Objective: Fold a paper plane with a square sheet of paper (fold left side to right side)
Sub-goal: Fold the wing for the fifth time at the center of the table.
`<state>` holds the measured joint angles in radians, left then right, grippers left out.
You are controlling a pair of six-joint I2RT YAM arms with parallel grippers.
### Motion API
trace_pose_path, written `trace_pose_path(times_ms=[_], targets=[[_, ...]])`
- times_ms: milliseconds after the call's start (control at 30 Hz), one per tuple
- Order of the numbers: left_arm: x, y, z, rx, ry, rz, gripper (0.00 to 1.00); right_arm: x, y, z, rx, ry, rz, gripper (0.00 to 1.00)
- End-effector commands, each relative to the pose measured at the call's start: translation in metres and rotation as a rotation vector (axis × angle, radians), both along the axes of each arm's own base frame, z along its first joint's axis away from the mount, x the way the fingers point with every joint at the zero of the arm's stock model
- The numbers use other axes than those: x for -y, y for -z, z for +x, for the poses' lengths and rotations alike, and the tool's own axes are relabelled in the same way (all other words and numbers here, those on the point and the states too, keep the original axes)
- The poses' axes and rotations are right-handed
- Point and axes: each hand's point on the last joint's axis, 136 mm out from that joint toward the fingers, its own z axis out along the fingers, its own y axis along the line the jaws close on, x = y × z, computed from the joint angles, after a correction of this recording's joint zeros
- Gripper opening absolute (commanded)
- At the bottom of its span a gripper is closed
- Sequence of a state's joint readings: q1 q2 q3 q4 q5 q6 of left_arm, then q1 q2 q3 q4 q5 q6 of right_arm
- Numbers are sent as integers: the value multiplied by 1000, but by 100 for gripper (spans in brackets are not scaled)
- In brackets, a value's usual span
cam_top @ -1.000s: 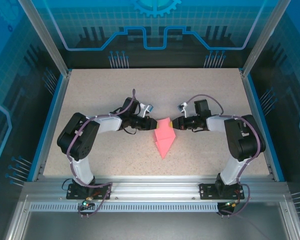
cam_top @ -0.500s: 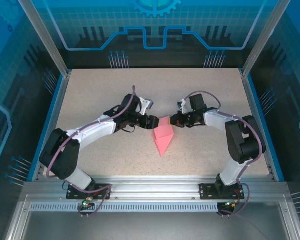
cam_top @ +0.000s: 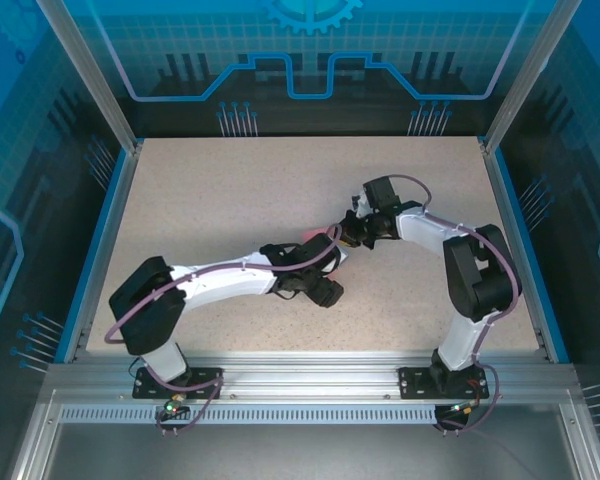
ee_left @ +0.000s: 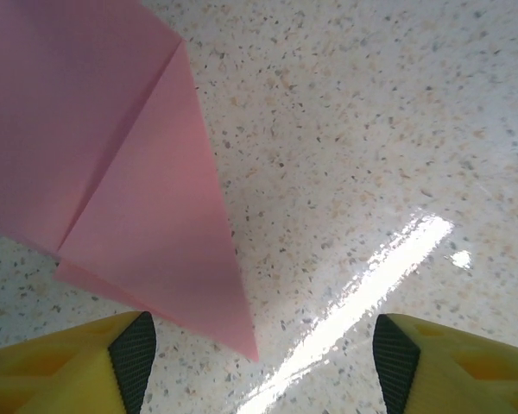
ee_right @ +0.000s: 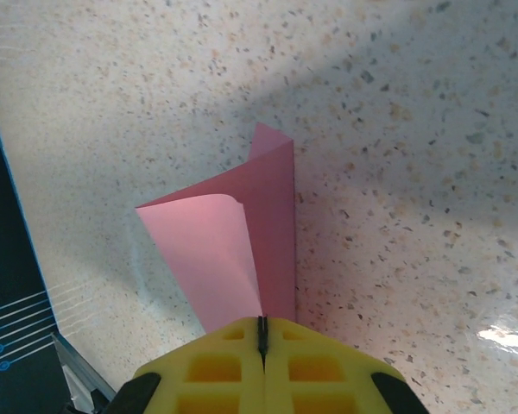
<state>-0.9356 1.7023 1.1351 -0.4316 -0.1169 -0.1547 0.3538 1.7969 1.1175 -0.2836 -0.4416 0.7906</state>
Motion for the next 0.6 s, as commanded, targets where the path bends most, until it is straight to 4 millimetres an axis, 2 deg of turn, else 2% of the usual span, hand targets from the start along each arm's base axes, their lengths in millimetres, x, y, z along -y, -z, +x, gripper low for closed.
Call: trace_pose_path(times_ms=[0, 300, 567], targets=[[-1, 7, 11, 23, -36, 65, 71, -6, 4, -2, -44, 19, -18, 0], [-3, 31, 22, 26, -79, 172, 68, -8, 10, -4, -56, 19, -28, 0], [-9, 40, 22, 22, -97, 209, 58, -7, 14, -6, -65, 14, -39, 0]])
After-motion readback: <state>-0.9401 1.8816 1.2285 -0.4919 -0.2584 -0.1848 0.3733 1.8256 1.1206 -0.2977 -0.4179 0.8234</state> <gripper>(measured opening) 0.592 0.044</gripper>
